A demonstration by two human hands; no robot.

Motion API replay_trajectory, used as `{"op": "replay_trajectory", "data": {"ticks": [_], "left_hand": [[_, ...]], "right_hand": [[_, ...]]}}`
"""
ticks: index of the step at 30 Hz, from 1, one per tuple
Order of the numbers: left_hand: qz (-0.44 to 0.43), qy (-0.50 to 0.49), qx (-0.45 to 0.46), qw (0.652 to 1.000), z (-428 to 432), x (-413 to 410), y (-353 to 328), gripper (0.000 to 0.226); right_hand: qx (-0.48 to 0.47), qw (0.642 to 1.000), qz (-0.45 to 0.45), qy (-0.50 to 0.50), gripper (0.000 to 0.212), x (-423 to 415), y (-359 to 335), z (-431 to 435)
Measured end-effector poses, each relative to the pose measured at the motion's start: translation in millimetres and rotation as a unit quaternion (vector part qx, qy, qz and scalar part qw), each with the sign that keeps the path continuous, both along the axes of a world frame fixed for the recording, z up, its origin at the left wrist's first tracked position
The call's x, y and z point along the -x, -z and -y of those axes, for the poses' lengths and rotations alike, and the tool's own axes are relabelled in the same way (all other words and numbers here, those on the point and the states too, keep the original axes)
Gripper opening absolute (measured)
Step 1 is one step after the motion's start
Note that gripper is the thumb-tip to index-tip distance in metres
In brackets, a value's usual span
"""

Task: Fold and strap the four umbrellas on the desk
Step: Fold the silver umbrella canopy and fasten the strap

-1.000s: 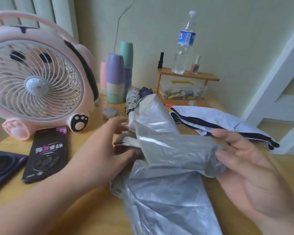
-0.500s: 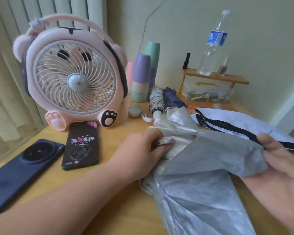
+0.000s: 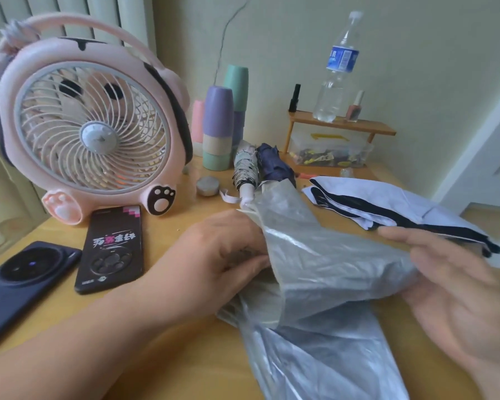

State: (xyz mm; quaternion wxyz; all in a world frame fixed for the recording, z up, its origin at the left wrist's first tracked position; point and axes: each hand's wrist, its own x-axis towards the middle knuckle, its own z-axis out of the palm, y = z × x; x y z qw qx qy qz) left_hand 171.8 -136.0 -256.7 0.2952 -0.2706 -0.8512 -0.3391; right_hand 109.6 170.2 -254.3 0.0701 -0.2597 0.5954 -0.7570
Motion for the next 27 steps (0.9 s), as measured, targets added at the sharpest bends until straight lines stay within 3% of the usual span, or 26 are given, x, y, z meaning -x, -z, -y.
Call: {"op": "replay_trajectory", "data": {"ticks": [3, 7, 11, 14, 18, 21, 27], "left_hand": [[-0.045, -0.016, 0.023, 0.999, 3, -5, -7, 0.013], [-0.082, -0.040, 0.114, 0.989, -4, -7, -17, 0.050], [-0.083, 0.066, 0.218, 0.970, -13, -19, -18, 0.011], [-0.020, 0.117, 0.250, 0.961, -23, -18, -13, 0.041], [0.030, 0.072, 0.356, 0.931, -18, 11, 32, 0.057], [0.021, 0.158, 0.334, 0.929, -22, -3, 23, 0.029], [0.075, 0.210, 0.176, 0.959, -37, -24, 6, 0.024]], "right_hand": [[-0.129, 0.991, -0.036, -0.029, 0.067, -11, -11, 1], [-0.243, 0.967, -0.060, -0.055, 0.047, -14, -18, -6], [-0.261, 0.961, -0.028, -0.091, 0.015, -16, -23, -8], [-0.295, 0.950, -0.002, -0.102, 0.022, -17, -23, -9], [-0.290, 0.951, 0.010, -0.109, 0.034, -15, -18, -7], [-0.308, 0.944, 0.012, -0.121, 0.038, -16, -21, -9], [-0.321, 0.929, 0.026, -0.182, 0.061, -22, -24, -8]]}}
